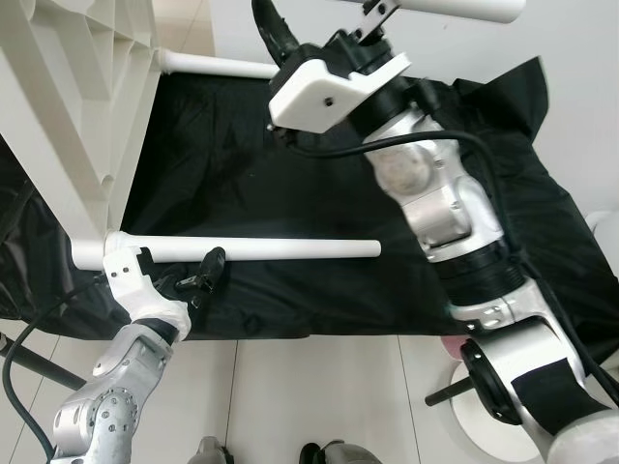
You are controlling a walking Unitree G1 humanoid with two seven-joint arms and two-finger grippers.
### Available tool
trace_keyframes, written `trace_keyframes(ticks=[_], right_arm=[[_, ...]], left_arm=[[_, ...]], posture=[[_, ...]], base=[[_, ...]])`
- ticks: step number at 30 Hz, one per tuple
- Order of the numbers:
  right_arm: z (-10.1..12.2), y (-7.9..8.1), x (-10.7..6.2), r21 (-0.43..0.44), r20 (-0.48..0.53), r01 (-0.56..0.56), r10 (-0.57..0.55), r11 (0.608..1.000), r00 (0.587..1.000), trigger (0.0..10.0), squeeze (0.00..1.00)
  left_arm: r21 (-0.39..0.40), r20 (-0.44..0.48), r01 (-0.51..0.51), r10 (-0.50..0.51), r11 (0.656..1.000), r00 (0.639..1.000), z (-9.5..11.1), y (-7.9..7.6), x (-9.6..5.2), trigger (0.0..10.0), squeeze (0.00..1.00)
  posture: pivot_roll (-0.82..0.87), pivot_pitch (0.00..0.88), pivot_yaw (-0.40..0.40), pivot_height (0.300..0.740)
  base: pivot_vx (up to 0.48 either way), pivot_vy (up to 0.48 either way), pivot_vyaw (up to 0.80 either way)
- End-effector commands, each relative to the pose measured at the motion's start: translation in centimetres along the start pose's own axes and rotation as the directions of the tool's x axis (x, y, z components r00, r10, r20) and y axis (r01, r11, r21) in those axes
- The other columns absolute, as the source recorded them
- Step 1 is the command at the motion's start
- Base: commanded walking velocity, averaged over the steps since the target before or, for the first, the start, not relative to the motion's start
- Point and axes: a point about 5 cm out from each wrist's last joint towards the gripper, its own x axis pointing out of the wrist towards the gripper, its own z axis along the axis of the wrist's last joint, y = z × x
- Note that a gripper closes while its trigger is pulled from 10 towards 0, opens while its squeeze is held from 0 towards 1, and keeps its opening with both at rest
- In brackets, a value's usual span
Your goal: Building children table
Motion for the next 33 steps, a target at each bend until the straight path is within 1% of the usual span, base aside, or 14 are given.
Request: trace_keyframes(ticks=[1, 2, 3, 4, 5, 6, 7, 12, 17, 23, 24, 25, 27, 33], right_arm=[[-0.3, 2.0, -0.6, 0.002, -0.027, -0.099, 0.099, 0.995, 0.995, 10.0, 0.00], [-0.3, 2.3, -0.5, -0.016, -0.036, -0.088, 0.087, 0.996, 0.996, 5.6, 0.00], [-0.3, 2.3, -0.5, -0.016, -0.036, -0.088, 0.087, 0.996, 0.996, 5.6, 0.00], [-0.4, 2.3, -0.4, -0.023, -0.046, -0.072, 0.071, 0.997, 0.996, 3.5, 0.00], [-0.4, 2.3, -0.4, -0.023, -0.046, -0.072, 0.071, 0.997, 0.996, 3.5, 0.00], [-0.5, 2.5, -0.4, -0.035, -0.056, -0.059, 0.057, 0.998, 0.997, 0.9, 0.00], [-0.8, 2.6, -0.4, -0.042, -0.076, -0.044, 0.040, 0.998, 0.996, 0.0, 0.00], [-1.7, 2.8, -0.7, -0.050, -0.133, -0.008, 0.002, 0.999, 0.991, 0.0, 0.00], [-2.6, 5.0, 0.7, -0.021, -0.220, 0.001, -0.005, 1.000, 0.975, 0.0, 0.00], [-3.5, 5.7, 0.8, 0.014, -0.294, 0.022, -0.017, 1.000, 0.956, 0.0, 0.00], [-3.5, 4.6, 0.7, 0.028, -0.299, 0.050, -0.039, 0.998, 0.953, 0.0, 0.00], [-3.5, 4.6, 0.7, 0.028, -0.299, 0.050, -0.039, 0.998, 0.953, 0.0, 0.00], [-3.2, 2.9, 0.5, 0.048, -0.296, 0.086, -0.068, 0.995, 0.953, 0.0, 0.00], [-3.3, 3.4, 0.2, 0.102, -0.345, 0.126, -0.083, 0.987, 0.935, 0.0, 0.00]], left_arm=[[-0.015, -0.006, 0.097, -0.097, 0.995, 0.995, -0.3, -0.4, 0.0, 10.0, 0.00], [-0.017, -0.004, 0.097, -0.097, 0.995, 0.995, -0.3, -0.5, 0.0, 10.0, 0.00], [-0.017, -0.004, 0.097, -0.097, 0.995, 0.995, -0.3, -0.5, 0.0, 10.0, 0.00], [-0.017, -0.004, 0.096, -0.096, 0.995, 0.995, -0.3, -0.5, 0.0, 10.0, 0.00], [-0.017, -0.004, 0.096, -0.096, 0.995, 0.995, -0.3, -0.5, 0.0, 10.0, 0.00], [-0.018, -0.004, 0.094, -0.094, 0.995, 0.996, -0.3, -0.4, 0.1, 10.0, 0.00], [-0.020, -0.003, 0.090, -0.090, 0.996, 0.996, -0.4, -0.4, 0.1, 10.0, 0.00], [-0.037, 0.003, 0.078, -0.078, 0.996, 0.997, -0.5, -0.4, 0.2, 10.0, 0.00], [-0.048, 0.013, 0.046, -0.045, 0.998, 0.999, -0.5, -0.1, 0.6, 10.0, 0.00], [-0.062, 0.032, 0.027, -0.025, 0.998, 0.999, -0.1, 0.1, 0.9, 10.0, 0.00], [-0.076, 0.055, 0.011, -0.007, 0.997, 0.998, 0.3, 0.3, 1.3, 10.0, 0.00], [-0.076, 0.055, 0.011, -0.007, 0.997, 0.998, 0.3, 0.3, 1.3, 10.0, 0.00], [-0.095, 0.091, -0.008, 0.017, 0.995, 0.996, 1.0, 0.4, 1.9, 10.0, 0.00], [-0.100, 0.128, -0.052, 0.065, 0.994, 0.990, 1.4, 0.6, 3.1, 10.0, 0.00]], posture=[[0.04, 0.155, -0.071, 0.740], [0.04, 0.157, -0.070, 0.740], [0.04, 0.157, -0.070, 0.740], [0.04, 0.157, -0.070, 0.740], [0.04, 0.157, -0.070, 0.740], [0.04, 0.158, -0.070, 0.740], [0.04, 0.160, -0.071, 0.740], [0.03, 0.163, -0.070, 0.740], [0.02, 0.163, -0.066, 0.740], [0.01, 0.165, -0.063, 0.740], [0.01, 0.165, -0.060, 0.740], [0.01, 0.165, -0.060, 0.740], [0.01, 0.165, -0.060, 0.740], [0.00, 0.168, -0.059, 0.740]], base=[[0.000, 0.000, 0.00], [0.000, 0.000, 0.00], [0.000, 0.000, 0.00], [0.000, 0.000, 0.00], [0.000, 0.000, 0.00], [0.000, 0.000, 0.00], [0.000, 0.000, 0.00], [0.000, 0.000, 0.00], [0.000, 0.000, 0.00], [0.000, 0.000, 0.00], [0.000, 0.000, 0.00], [0.000, 0.000, 0.00], [0.000, 0.000, 0.00], [0.000, 0.000, 0.00]])
